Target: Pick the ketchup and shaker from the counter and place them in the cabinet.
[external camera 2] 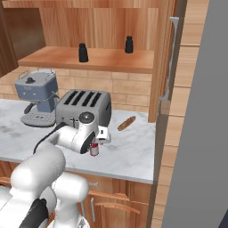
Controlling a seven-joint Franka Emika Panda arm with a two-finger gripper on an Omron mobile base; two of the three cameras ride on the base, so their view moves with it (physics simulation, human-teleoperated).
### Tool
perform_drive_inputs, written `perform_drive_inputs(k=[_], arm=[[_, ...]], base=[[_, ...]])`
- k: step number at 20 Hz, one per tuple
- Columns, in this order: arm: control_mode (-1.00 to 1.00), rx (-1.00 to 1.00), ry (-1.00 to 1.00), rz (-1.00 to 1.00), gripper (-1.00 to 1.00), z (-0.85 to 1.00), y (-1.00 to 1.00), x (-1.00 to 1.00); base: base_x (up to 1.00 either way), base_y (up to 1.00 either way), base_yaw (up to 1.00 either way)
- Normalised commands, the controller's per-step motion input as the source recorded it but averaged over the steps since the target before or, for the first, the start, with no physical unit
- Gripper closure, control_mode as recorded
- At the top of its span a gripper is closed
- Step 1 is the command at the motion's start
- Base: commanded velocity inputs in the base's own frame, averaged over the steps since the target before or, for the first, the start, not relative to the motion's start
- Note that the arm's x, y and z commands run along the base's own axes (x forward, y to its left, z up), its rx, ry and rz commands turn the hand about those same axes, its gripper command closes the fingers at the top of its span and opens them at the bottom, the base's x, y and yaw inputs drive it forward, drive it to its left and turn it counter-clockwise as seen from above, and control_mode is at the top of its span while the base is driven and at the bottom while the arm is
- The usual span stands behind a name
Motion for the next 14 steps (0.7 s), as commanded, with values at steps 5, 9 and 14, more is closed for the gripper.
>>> perform_drive_inputs(k=[5,9,14], arm=[[-1.0,0.0,0.0,0.0,-1.0,-0.25,0.08,0.11],[-1.0,0.0,0.0,0.0,-1.0,-0.24,0.03,0.05],[-1.0,0.0,0.0,0.0,1.0,-0.21,0.0,0.09]], base=[[0.0,0.0,0.0],[0.0,0.0,0.0],[0.0,0.0,0.0]])
